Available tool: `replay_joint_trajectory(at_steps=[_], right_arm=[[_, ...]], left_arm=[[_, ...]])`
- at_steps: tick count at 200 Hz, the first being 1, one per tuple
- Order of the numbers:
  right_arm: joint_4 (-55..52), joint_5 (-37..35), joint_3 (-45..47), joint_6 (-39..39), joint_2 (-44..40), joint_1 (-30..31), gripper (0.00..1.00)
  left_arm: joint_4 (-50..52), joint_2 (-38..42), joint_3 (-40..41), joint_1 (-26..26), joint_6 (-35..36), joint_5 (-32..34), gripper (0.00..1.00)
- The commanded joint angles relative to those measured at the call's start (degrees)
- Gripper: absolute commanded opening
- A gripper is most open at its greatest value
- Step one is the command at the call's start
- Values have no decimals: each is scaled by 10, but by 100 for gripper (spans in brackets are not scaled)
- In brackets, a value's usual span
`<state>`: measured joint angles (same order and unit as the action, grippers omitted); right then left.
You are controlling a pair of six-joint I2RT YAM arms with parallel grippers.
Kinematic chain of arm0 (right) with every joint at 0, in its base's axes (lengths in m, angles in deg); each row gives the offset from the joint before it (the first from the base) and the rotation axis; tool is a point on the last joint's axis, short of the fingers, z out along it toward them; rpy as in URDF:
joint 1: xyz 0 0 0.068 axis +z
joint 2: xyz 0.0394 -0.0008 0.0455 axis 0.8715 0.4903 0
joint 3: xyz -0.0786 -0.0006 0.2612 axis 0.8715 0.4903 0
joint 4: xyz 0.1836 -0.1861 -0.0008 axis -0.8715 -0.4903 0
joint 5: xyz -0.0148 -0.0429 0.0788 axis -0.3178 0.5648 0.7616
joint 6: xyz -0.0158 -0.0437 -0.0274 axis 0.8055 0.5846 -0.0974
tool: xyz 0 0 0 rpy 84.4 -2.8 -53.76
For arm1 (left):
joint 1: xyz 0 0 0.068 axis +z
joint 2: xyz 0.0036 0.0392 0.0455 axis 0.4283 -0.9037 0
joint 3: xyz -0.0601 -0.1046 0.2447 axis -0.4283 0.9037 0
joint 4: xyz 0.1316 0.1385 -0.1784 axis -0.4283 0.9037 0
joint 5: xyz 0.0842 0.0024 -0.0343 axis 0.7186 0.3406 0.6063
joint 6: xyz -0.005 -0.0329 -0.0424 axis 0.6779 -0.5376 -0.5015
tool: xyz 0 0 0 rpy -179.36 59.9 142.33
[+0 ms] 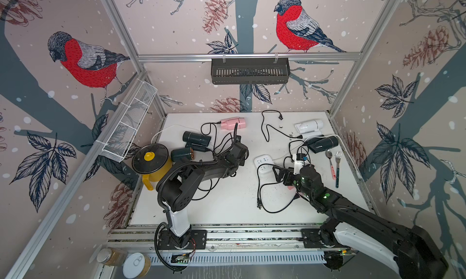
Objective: Charge the blow dryers
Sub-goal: Insert the plug into the socket.
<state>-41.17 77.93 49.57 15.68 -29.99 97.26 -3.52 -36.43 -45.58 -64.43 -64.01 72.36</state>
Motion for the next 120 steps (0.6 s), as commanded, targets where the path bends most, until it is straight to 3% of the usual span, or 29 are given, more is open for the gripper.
replay_joint_trajectory(at_steps=[1, 48, 70, 120], right_arm=[[12, 45, -15, 44, -7, -42, 99], [-9, 165, -40, 72, 13, -144, 99], [-19, 184, -50, 82, 25, -182, 99], [1, 191, -32, 92, -15, -191, 99]], left_arm=[[122, -28, 13, 7, -37, 4, 13], [137, 1, 5, 7, -71, 12, 17], [155, -1, -6, 7, -76, 24, 18], [172, 23, -17, 11, -85, 13, 26]])
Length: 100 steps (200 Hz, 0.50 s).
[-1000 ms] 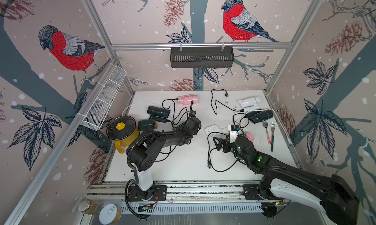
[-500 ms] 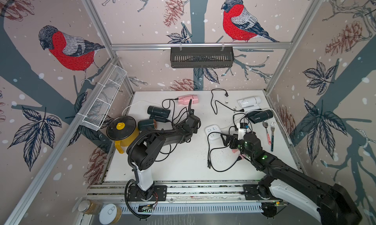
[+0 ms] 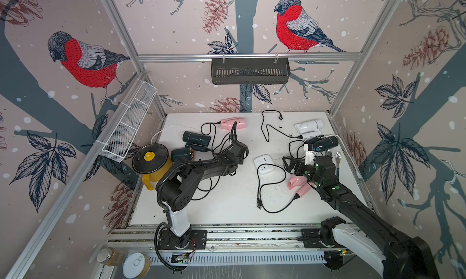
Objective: Charge the blow dryers
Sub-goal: Insert the plug into the socket.
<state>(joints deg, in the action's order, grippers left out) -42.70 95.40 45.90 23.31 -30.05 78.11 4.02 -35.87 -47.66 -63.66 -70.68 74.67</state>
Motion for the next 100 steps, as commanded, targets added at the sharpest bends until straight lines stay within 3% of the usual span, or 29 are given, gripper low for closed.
replay_joint_trajectory(at_steps=[1, 51, 100], right_arm=[[16, 16, 5, 15, -14, 1, 99], [6, 1, 17, 12, -34, 8, 96], [-76, -73, -37, 19, -37, 41, 78]], left_arm=[[97, 18, 3, 3, -18, -10, 26], [104, 79, 19, 3, -22, -81, 44], [43, 198, 92, 3, -52, -175, 68]])
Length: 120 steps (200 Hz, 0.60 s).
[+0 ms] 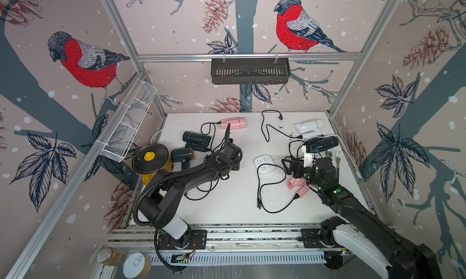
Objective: Charge the blow dryers
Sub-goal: Insert the plug into the socket, then adjust the charging cable at the center of the board.
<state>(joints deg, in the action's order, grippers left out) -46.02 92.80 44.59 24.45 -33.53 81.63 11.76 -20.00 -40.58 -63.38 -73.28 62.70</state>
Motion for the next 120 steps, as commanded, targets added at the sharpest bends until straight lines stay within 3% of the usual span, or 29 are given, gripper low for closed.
replay_joint_trajectory(at_steps=[1, 44, 87, 120], right_arm=[[-44, -48, -25, 7, -2, 5, 78], [-124, -105, -81, -5, 0, -12, 69], [-170, -88, -152, 17, 48, -73, 57], [-178, -32, -240, 24, 165, -128, 47]], left_arm=[[-34, 42, 22, 0, -26, -57, 68], [-114, 131, 100, 1, -77, -155, 98], [-289, 180, 214, 2, -146, -242, 98], [-365, 185, 251, 3, -161, -274, 98]])
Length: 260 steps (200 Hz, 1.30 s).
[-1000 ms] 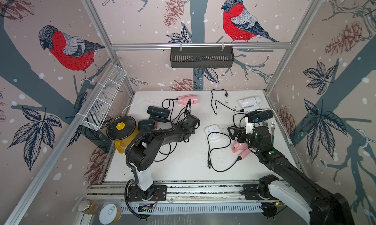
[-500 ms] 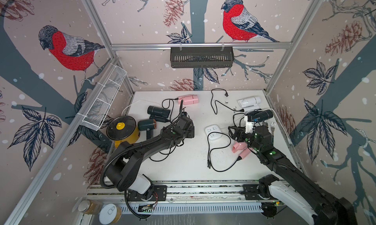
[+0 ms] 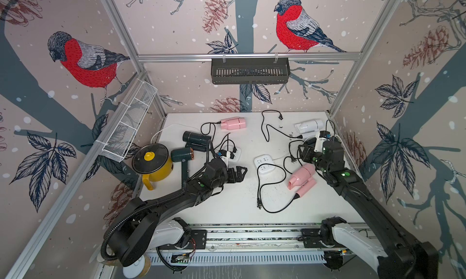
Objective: Charge the blow dryers
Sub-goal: Adjust the charging cable at the center of the board.
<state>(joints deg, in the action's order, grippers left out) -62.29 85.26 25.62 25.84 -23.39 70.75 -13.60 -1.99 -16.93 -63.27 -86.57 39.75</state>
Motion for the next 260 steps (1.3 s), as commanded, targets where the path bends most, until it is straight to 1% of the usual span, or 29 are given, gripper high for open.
replay_joint_trajectory(at_steps=[1, 14, 45, 56, 90, 118, 141, 170, 189, 206, 220, 228, 235, 247, 260], right_arm=[[-18, 46, -57, 10, 71, -19, 47], [-12, 68, -94, 12, 121, -19, 45], [34, 113, -160, 2, 235, -14, 45], [57, 120, -181, 5, 272, -1, 45], [73, 124, -261, -8, 390, 46, 43], [101, 104, -295, -26, 468, 78, 44], [99, 67, -322, -22, 519, 99, 45], [105, 37, -352, -15, 570, 110, 45], [82, -2, -383, -5, 602, 113, 43], [91, -23, -385, 0, 611, 112, 39], [100, -4, -389, 8, 615, 108, 35], [100, 13, -393, 14, 615, 107, 30], [96, 26, -393, 20, 612, 106, 23], [93, 29, -379, 26, 590, 107, 13], [99, 34, -347, 29, 550, 104, 10]], left_arm=[[-111, 5, 15, 2, -29, -44, 98], [-113, 8, 18, 1, -33, -42, 98], [-120, 34, 25, 2, -30, -47, 96], [-112, 42, 27, 1, -26, -45, 95], [-102, 53, 45, 2, -29, -46, 92], [-116, 54, 59, 0, -49, -48, 89], [-108, 62, 61, 0, -62, -45, 86], [-104, 55, 55, 0, -64, -51, 84], [-114, 47, 55, -2, -74, -59, 83], [-112, 45, 52, -7, -74, -57, 82], [-113, 40, 48, -8, -70, -59, 81], [-114, 37, 45, -8, -70, -62, 80], [-116, 34, 43, -8, -70, -66, 80], [-119, 31, 40, -9, -71, -70, 79], [-120, 31, 40, -11, -72, -66, 78]])
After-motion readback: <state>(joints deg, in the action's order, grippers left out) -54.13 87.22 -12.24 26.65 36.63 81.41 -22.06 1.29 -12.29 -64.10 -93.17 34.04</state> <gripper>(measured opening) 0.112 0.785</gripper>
